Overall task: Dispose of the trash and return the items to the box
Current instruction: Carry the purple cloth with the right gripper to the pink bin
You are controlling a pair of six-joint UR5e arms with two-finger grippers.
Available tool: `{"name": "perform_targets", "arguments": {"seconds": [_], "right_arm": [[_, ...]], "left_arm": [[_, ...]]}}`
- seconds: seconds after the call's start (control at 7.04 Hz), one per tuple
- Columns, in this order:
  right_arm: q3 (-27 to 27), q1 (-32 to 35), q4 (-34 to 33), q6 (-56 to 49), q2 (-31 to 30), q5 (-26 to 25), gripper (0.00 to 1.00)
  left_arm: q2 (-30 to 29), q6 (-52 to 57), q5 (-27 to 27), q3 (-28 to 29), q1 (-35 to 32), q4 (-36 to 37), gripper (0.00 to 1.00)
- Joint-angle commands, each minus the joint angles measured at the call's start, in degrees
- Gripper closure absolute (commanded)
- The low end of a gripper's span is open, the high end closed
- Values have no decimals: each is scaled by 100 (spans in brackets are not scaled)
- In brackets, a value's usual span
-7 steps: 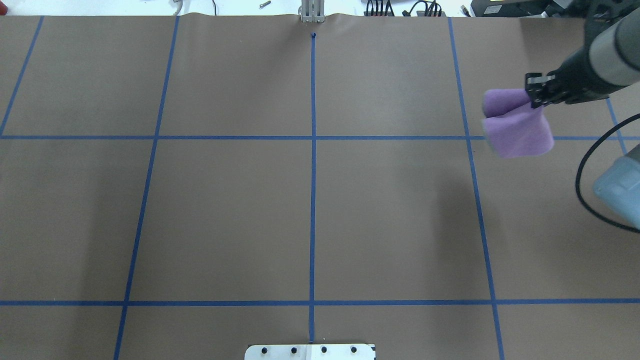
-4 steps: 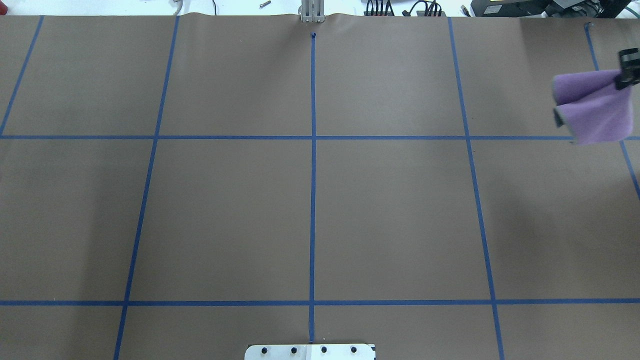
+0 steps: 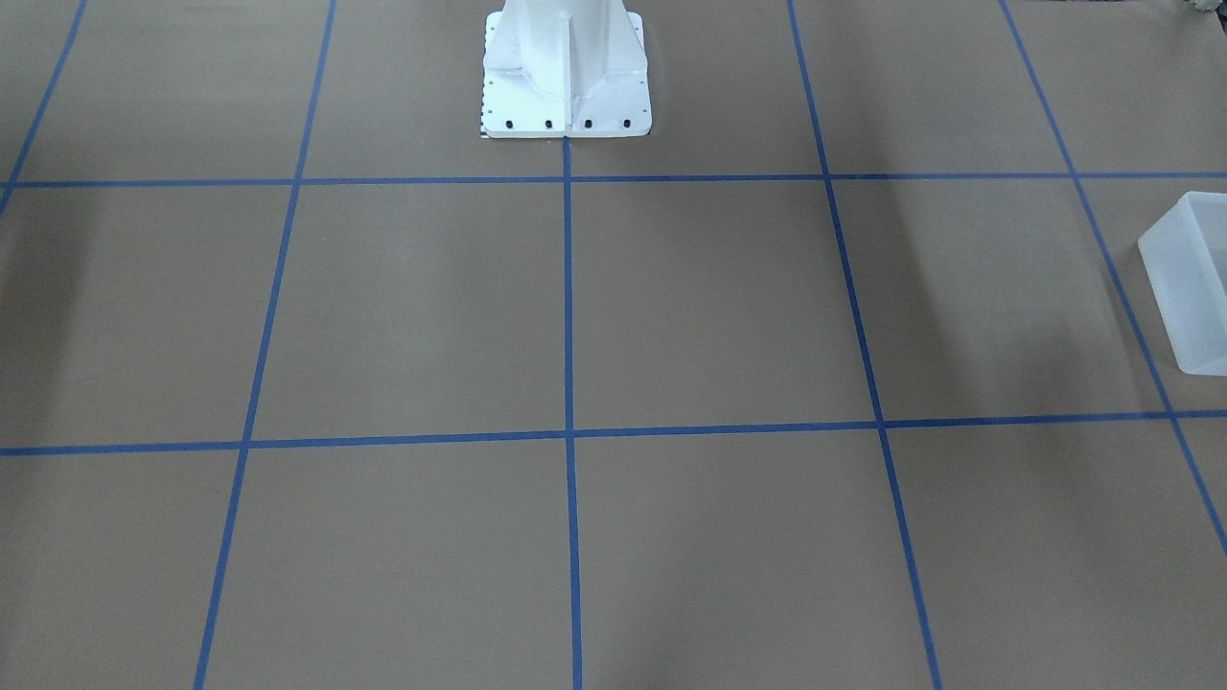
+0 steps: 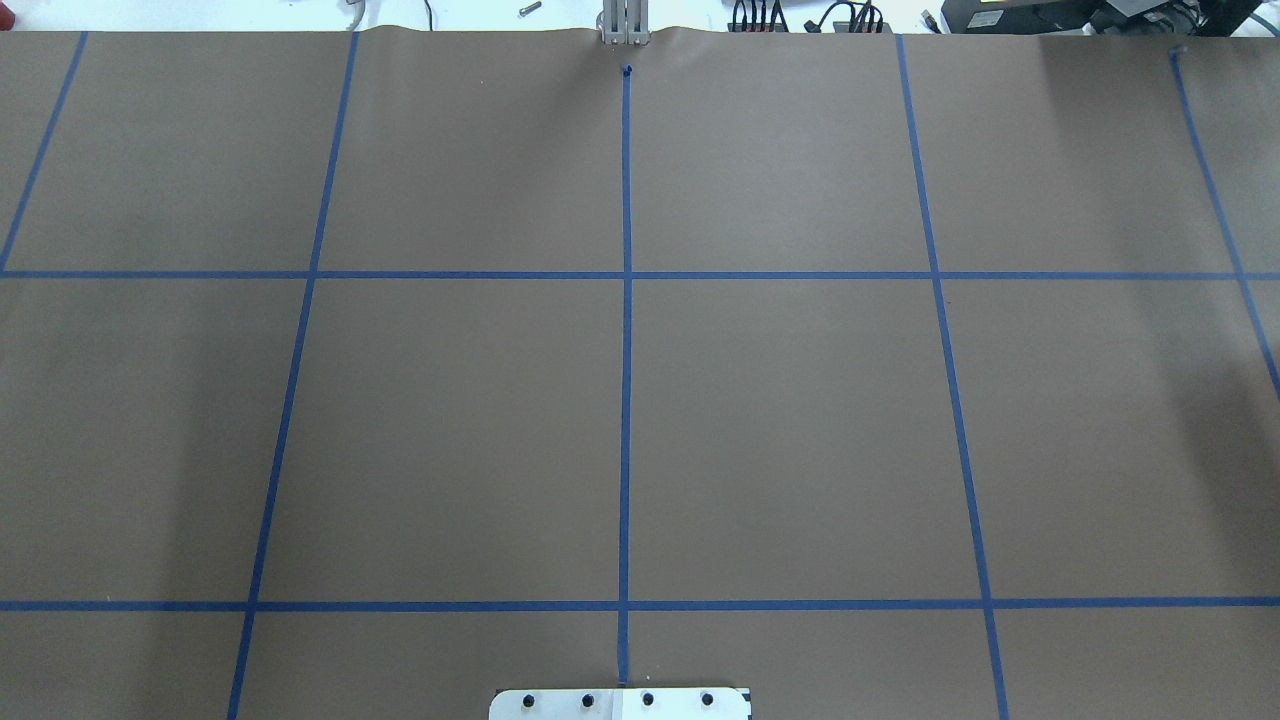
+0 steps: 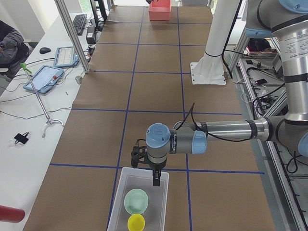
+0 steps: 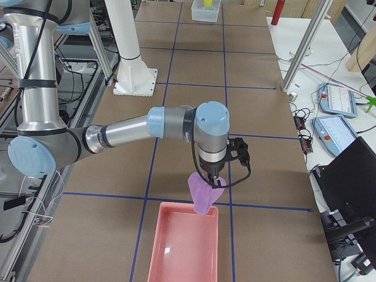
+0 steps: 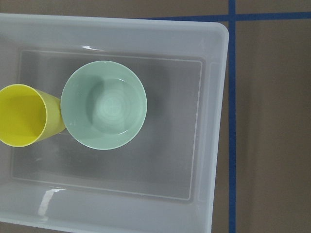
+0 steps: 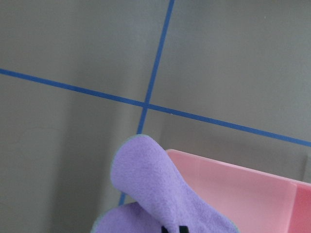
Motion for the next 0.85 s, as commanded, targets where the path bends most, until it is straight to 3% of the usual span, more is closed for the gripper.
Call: {"name": "perform_targets", "arguments": {"seconds": [0.0,0.28,0.71], "right_arm": [[-721,366,676,-758,-467,-16,100],[-924,297,1898,-48,-1040,10,100],[-1547,-360,3008,531,-1033,19,100]], "left_arm": [[-10,9,-8,-24,4,-11,2],[-18,9,-34,-42,4,-11,2],[-18,9,-43,-51,4,-19,2]]}}
